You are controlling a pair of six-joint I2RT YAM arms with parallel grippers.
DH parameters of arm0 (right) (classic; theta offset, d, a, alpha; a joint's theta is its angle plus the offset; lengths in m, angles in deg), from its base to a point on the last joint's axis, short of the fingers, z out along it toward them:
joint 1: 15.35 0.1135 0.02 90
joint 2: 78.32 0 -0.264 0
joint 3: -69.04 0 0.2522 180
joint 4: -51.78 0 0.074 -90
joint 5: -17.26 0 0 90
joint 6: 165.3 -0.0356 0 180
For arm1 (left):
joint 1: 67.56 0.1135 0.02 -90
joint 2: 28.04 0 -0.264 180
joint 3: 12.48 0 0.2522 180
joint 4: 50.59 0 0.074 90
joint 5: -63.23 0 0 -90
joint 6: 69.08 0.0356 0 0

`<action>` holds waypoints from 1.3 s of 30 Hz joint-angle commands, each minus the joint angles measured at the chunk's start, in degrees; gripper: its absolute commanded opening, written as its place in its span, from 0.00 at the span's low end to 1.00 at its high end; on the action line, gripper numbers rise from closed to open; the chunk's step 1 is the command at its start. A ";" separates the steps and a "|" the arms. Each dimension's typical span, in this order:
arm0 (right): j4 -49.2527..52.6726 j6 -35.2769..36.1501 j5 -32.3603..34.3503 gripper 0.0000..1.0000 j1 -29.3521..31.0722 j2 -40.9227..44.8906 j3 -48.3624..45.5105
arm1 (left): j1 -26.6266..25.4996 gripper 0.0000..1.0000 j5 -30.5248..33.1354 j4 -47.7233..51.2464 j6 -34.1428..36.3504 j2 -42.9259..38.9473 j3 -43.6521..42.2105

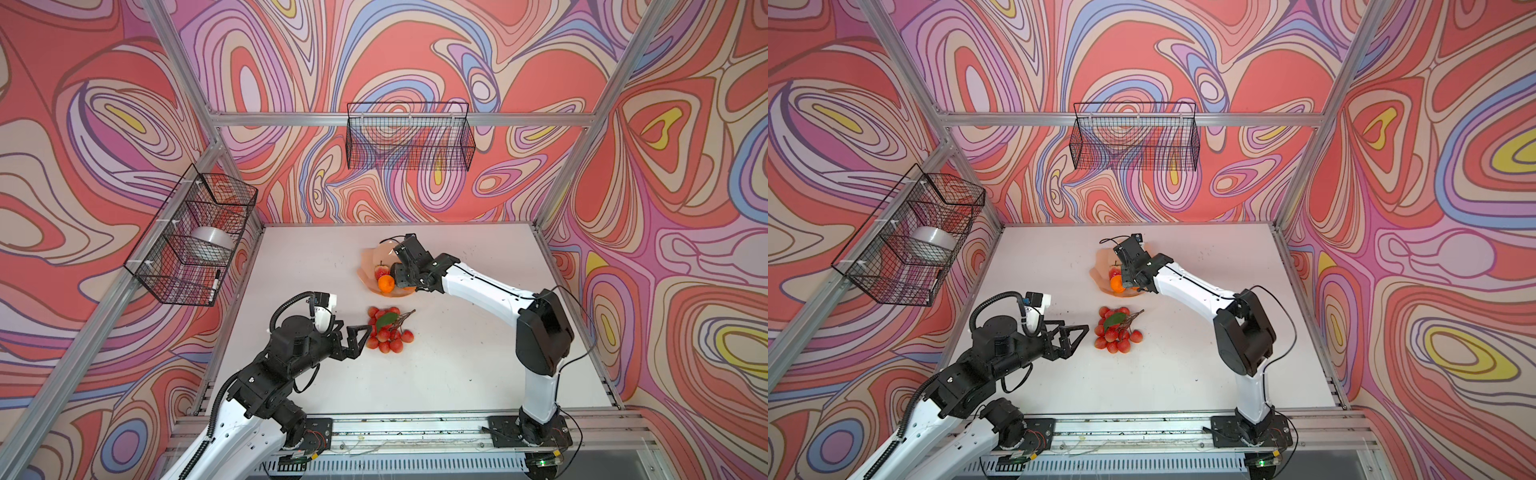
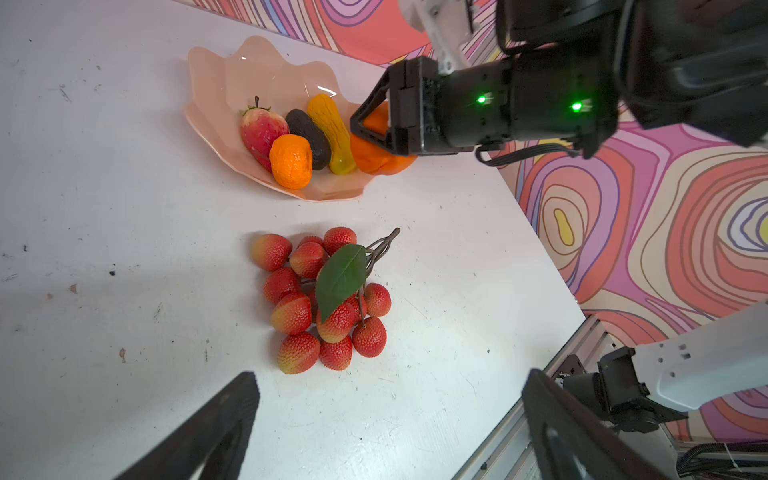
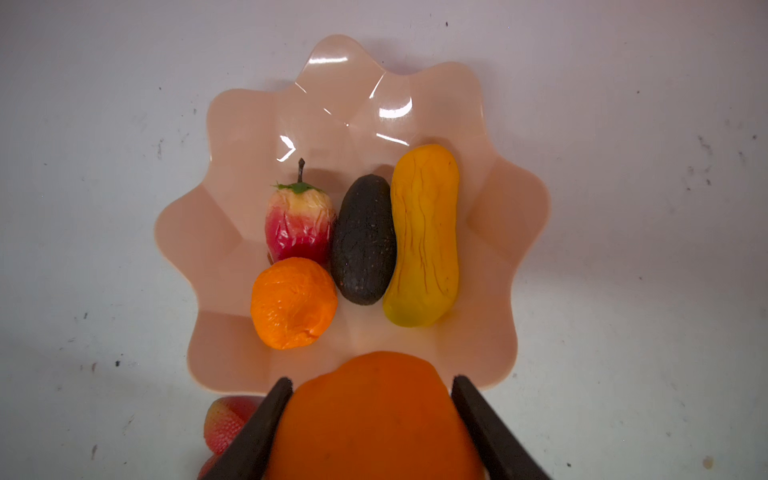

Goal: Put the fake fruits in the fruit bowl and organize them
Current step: 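Place the large orange in the bowl with the right gripper, then move the right gripper to the lychee bunch and grasp its stem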

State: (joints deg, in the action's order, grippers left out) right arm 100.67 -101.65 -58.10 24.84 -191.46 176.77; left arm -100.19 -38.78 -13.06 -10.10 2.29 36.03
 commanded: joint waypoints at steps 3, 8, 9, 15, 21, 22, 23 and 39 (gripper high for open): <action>1.03 3.32 -2.43 0.57 -1.29 -6.15 6.20 | 0.14 1.00 -0.55 0.20 1.33 -1.66 1.78; 1.56 2.67 -3.60 0.72 -1.67 -7.87 7.36 | 0.14 1.00 -0.27 0.88 0.99 -2.45 1.69; 1.12 2.57 -3.83 0.73 -1.69 -7.19 7.33 | 0.17 1.00 -0.13 1.01 1.04 -2.55 1.67; -0.44 2.61 -2.11 0.80 -1.72 -0.11 6.92 | 0.19 1.00 0.26 0.58 1.12 -2.38 1.67; -2.15 -2.75 -1.26 0.81 -1.69 13.61 -3.84 | 0.19 1.00 0.27 0.57 1.30 -2.49 1.69; -3.54 -4.63 -2.40 0.81 -1.69 16.96 -8.06 | 0.19 1.00 0.35 0.53 1.25 -2.71 1.63; -5.69 -7.58 -4.40 0.81 -1.69 20.77 -13.04 | 0.19 1.00 0.49 0.51 1.30 -2.86 1.57; -42.43 -39.30 -12.87 0.69 6.96 35.49 -57.26 | 0.28 1.00 -0.71 2.73 0.74 -3.30 1.10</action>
State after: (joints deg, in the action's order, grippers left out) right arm 66.62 -137.62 -70.26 31.57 -154.72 118.59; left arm -100.19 -38.80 -11.66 -9.49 -0.68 36.13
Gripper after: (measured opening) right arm 0.692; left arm 0.999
